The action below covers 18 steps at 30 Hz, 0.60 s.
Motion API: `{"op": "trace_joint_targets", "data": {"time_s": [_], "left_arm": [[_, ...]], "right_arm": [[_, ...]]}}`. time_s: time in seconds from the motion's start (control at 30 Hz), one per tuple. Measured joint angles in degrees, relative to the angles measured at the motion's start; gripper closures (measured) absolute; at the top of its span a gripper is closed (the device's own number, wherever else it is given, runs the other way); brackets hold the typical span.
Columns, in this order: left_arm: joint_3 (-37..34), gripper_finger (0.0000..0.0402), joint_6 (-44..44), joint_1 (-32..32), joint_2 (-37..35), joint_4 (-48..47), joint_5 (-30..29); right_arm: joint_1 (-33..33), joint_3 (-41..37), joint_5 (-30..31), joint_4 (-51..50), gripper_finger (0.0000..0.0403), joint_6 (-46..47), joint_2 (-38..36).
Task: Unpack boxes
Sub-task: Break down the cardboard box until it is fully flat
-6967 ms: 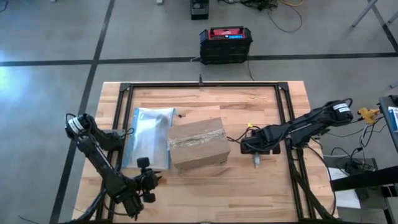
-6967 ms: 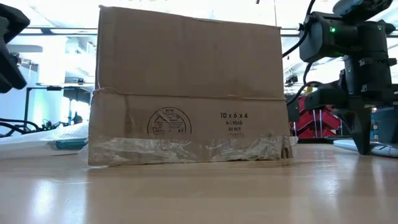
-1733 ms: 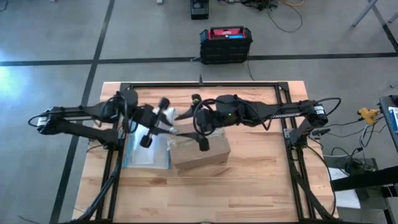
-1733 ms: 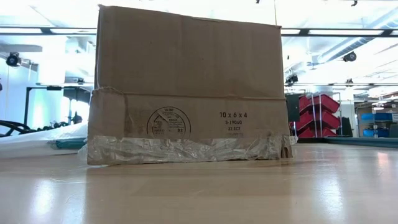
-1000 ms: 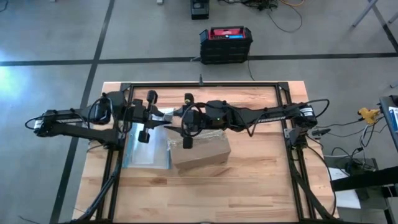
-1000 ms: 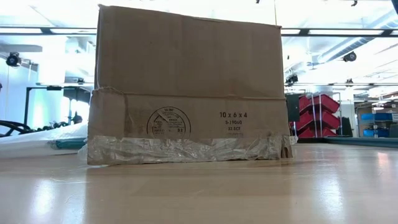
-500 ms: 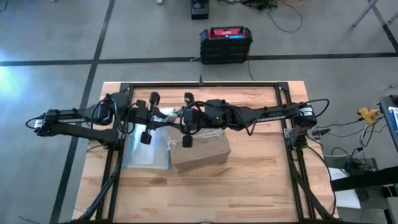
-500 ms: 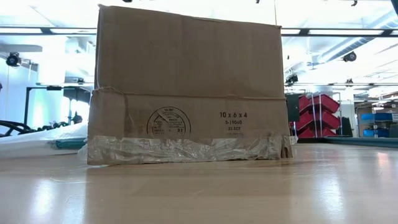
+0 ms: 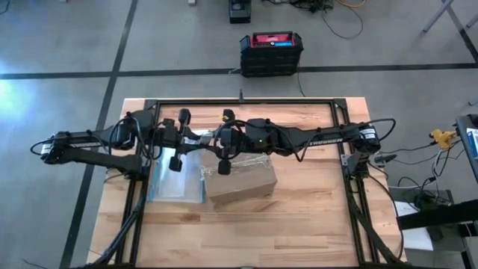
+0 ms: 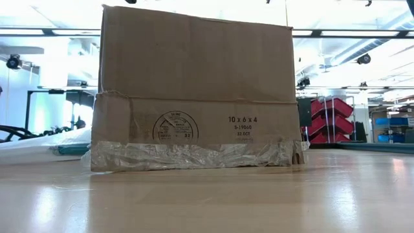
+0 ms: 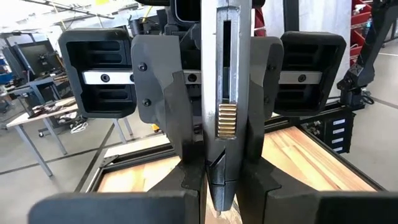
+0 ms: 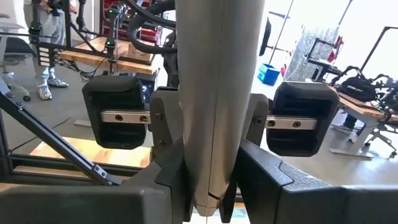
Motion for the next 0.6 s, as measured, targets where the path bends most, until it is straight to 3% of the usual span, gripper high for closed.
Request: {"op": "trace_joint_targets", "data": {"time_s": [0.13, 0.3, 0.4, 0.6], "left_arm": [[0.0, 0.0364, 0.02, -0.02, -0.24, -0.04, -1.08], [0.0, 0.0364, -0.02, -0.02, -0.26, -0.37, -1.53], [0.0, 0.036, 0.0, 0.0, -0.32, -0.43, -1.63], [0.02, 0.0322, 0.84, -0.02, -1.89, -4.14, -1.24]], "right_arm": [[-0.03, 0.0, 0.36, -0.16, 0.0305, -0.01, 0.0], [-0.07, 0.0, 0.56, -0.56, 0.035, -0.14, -0.04], [-0.13, 0.0, 0.6, -0.74, 0.0353, -0.11, -0.04], [-0.13, 0.02, 0.33, -1.77, 0.0353, 0.22, -0.16]]}}
